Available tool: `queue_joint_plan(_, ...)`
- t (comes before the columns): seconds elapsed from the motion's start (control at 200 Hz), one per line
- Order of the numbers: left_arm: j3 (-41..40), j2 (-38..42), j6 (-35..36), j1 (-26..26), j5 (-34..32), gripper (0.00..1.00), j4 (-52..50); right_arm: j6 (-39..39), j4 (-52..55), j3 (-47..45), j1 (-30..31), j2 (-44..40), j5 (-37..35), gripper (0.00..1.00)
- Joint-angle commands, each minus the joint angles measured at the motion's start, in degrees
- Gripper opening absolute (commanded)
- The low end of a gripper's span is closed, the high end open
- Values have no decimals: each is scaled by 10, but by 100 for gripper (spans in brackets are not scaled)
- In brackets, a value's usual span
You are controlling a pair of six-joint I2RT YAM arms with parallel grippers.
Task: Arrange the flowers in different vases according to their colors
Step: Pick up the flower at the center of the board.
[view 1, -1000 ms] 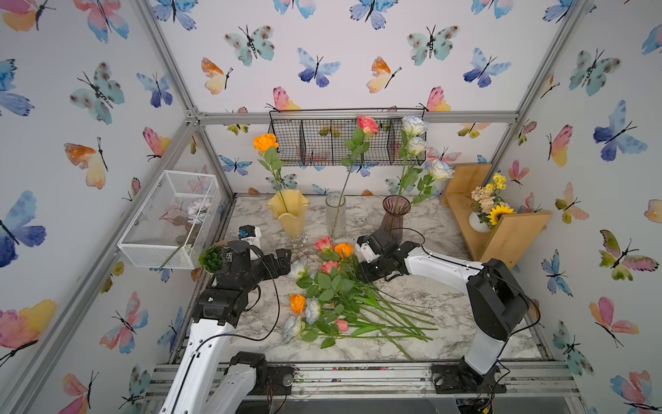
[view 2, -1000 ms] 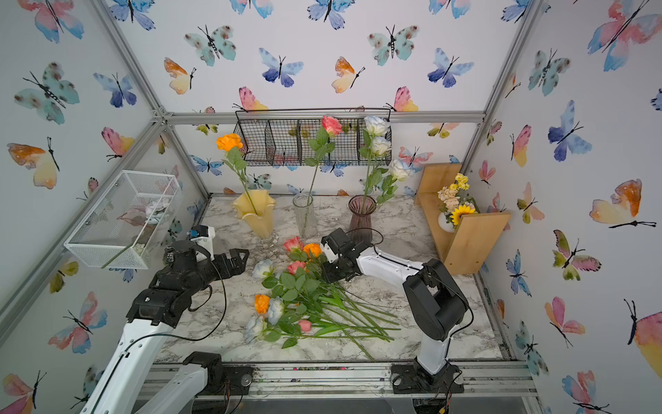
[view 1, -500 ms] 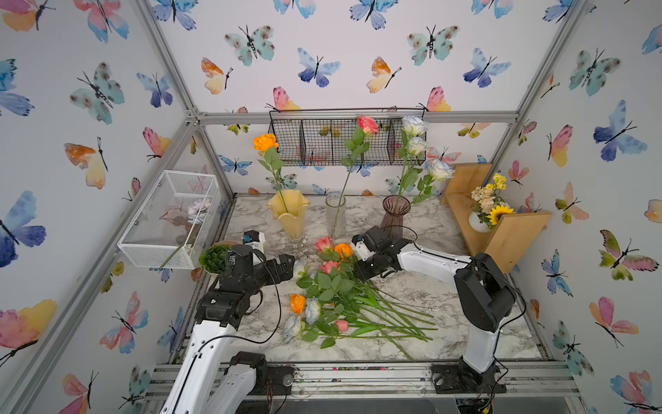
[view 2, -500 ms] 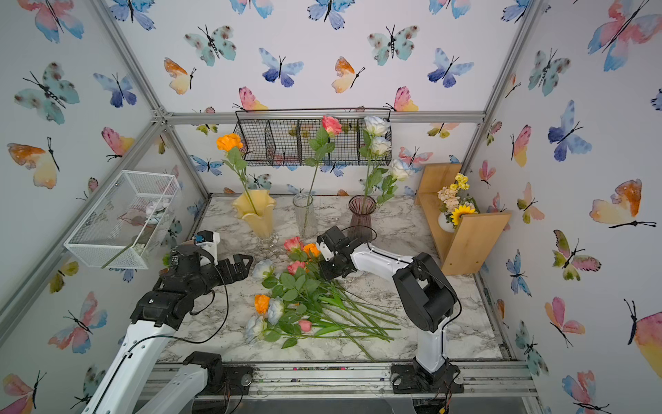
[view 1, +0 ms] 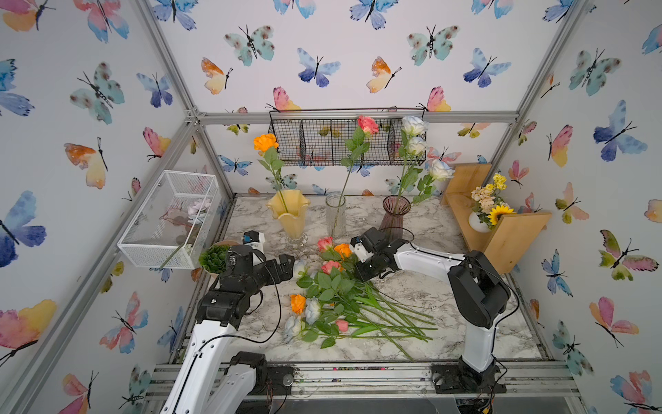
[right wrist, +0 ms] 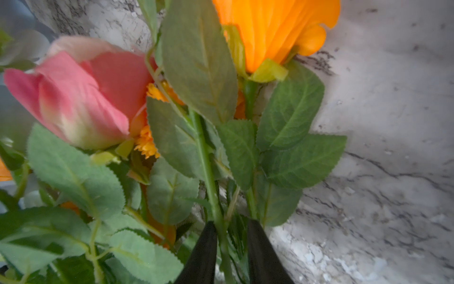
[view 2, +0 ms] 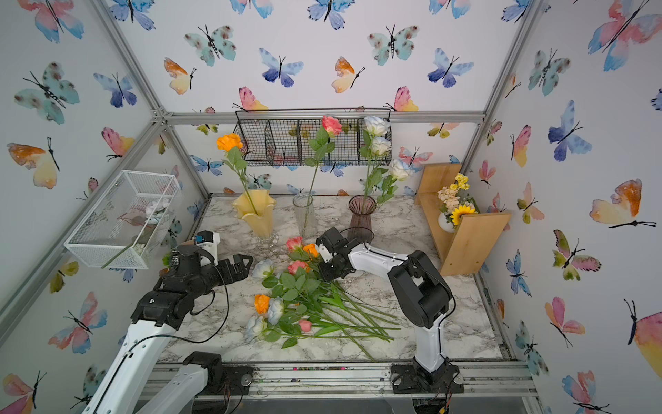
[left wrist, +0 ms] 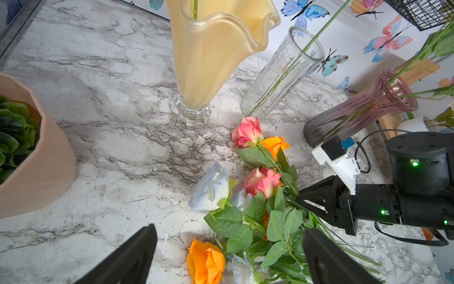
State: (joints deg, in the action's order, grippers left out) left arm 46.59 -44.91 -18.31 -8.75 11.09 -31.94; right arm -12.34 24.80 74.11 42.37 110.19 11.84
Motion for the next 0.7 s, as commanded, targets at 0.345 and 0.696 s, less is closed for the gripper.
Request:
queue_joint_plan(0.345,-4,-10,-4,-2,0,99,7,79,23,19,3,-59,-50,3)
queue_joint_plan(0.696,-4,-12,-5,-1,-1,99,7,120,8,33,3,-144,-96,2)
